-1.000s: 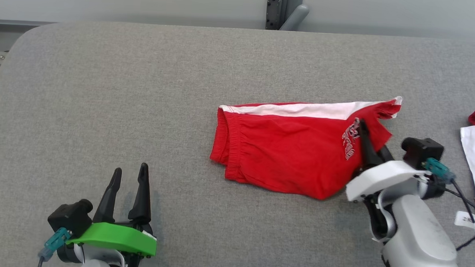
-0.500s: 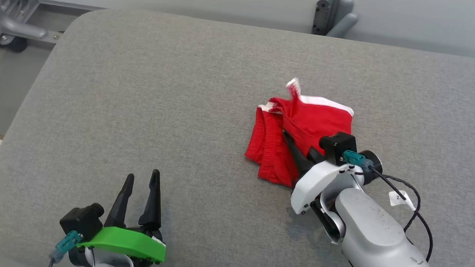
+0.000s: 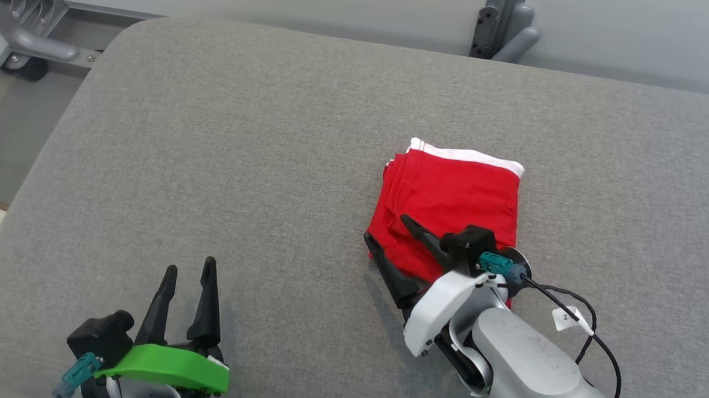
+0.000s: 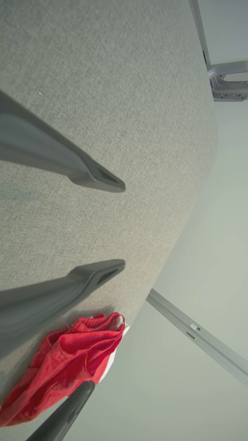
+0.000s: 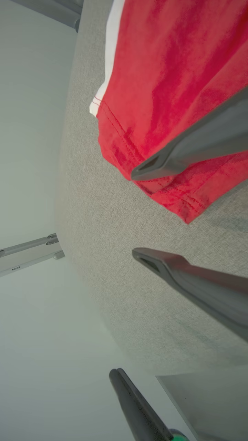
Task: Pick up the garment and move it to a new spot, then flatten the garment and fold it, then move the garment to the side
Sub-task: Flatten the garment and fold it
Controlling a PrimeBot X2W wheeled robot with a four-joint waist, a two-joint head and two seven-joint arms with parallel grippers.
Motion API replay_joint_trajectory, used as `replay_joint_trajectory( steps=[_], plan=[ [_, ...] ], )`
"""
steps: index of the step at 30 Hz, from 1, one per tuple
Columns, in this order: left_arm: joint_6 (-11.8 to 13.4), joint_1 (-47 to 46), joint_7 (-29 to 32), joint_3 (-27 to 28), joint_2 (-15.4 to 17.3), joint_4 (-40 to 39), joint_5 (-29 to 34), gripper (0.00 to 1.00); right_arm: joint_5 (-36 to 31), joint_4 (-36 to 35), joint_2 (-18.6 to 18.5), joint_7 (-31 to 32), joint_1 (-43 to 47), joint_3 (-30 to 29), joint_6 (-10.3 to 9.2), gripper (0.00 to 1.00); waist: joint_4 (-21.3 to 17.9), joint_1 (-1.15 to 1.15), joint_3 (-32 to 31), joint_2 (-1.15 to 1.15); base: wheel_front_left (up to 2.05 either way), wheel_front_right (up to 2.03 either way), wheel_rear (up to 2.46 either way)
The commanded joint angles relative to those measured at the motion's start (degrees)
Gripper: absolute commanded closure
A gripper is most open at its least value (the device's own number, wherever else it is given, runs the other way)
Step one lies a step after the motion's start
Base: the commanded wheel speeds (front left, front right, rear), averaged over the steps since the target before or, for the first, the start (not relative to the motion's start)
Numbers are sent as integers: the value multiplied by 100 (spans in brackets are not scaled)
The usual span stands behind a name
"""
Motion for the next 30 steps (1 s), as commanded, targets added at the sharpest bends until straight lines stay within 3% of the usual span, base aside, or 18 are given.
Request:
replay_joint_trajectory(
  steps=[1,4,12,21,30],
  plan=[
    [11,52,3,70,21,-30,89,0,99,-157,-37,2,141,49,-1,0,-277,0,-119,0,0,0,0],
    [11,45,2,169,19,-21,302,0,232,-463,-163,2,374,-294,-4,0,-479,0,-194,0,0,0,0],
    [11,82,3,436,23,-48,556,0,-340,-950,-313,3,1181,-1406,-2,0,-970,0,-275,0,0,0,0],
    [11,125,3,585,21,-35,767,0,-1040,-1446,-172,2,1964,-2884,-1,0,-1377,0,-384,0,0,0,0],
    [52,394,3,788,25,-30,1401,0,-1692,-2074,-40,2,2409,-3373,-1,0,-1711,0,-640,0,0,0,0]
  ],
)
